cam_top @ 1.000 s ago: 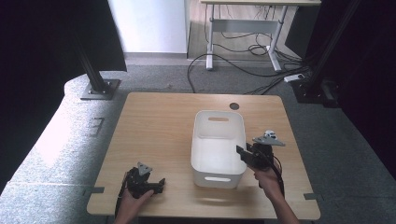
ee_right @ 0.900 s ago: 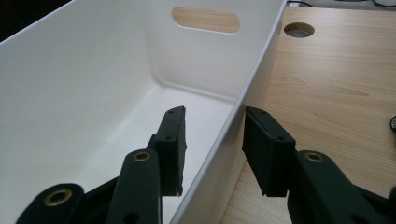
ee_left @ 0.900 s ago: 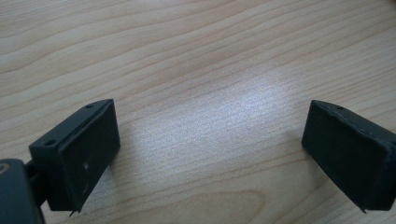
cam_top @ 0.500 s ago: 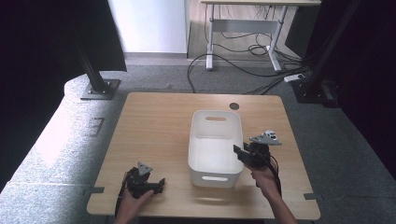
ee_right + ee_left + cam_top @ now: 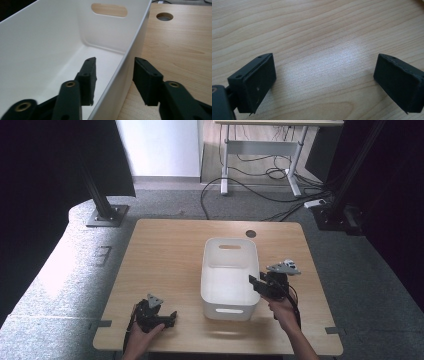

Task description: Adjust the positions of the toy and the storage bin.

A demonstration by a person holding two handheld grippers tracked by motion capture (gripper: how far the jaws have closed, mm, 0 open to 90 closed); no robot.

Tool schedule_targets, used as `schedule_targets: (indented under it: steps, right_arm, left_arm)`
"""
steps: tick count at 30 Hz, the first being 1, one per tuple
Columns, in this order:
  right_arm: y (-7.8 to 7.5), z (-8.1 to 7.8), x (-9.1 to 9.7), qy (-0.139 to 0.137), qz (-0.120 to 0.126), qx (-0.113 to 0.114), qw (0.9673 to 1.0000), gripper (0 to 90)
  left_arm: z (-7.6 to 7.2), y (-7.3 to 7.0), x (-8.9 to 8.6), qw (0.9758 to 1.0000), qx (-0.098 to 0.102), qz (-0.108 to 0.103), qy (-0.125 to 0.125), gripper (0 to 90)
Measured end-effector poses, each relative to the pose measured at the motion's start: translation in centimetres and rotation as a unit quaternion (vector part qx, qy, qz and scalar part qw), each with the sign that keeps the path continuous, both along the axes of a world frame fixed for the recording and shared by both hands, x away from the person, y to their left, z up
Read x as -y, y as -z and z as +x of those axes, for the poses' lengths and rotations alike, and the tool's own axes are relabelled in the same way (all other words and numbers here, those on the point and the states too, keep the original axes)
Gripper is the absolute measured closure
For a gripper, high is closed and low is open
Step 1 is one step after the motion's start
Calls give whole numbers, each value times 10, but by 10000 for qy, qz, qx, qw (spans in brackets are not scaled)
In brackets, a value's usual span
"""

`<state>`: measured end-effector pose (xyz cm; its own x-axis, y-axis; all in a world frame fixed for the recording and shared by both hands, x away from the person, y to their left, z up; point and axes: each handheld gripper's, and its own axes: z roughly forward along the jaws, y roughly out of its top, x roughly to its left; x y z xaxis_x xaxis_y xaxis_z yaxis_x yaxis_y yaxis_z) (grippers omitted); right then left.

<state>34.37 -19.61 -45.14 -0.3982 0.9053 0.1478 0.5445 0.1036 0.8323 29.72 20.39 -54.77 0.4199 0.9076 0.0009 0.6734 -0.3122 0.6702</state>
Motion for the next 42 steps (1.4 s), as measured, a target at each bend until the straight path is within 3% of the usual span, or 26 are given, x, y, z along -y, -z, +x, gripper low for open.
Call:
schedule_targets:
  steps: [7, 18, 32, 42]
  right_arm:
    - [-7, -5, 6, 15, 90, 333, 9994, 365]
    - [-26, -14, 13, -154, 127, 653, 9977, 299]
    - [-29, -26, 32, -58, 119, 738, 9972, 290]
    - [-28, -34, 63, 332, 102, 735, 9967, 289]
  left_arm:
    - [0, 0, 0, 10000, -4, -2, 16, 40]
    - [2, 0, 0, 10000, -14, 0, 52, 32]
    - [4, 0, 0, 9999, -25, 6, 116, 21]
    - [5, 0, 0, 9999, -31, 7, 122, 20]
